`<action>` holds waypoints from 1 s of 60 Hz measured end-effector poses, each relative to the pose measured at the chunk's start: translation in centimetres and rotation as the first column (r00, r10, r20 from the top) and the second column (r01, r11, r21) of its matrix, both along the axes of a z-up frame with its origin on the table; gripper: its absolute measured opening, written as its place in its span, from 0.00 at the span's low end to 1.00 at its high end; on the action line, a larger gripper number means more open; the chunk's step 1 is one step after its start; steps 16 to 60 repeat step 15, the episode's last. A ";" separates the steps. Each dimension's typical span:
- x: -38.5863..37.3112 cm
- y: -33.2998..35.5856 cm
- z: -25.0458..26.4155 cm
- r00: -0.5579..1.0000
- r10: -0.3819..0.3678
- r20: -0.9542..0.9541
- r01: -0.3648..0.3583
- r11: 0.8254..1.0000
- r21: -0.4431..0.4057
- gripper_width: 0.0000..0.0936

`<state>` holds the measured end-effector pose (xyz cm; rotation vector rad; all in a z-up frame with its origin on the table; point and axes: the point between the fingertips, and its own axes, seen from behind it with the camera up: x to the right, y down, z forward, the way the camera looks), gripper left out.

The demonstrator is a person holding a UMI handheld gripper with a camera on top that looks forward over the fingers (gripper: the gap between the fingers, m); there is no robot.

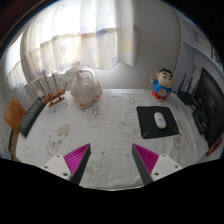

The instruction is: Arrange mouse

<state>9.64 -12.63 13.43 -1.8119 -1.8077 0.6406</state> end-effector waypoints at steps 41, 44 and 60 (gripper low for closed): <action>0.7 -0.2 -0.2 1.000 0.025 0.007 -0.025 1.000 0.011 0.92; 0.7 -0.2 -0.2 1.000 0.025 0.007 -0.025 1.000 0.011 0.92; 0.7 -0.2 -0.2 1.000 0.025 0.007 -0.025 1.000 0.011 0.92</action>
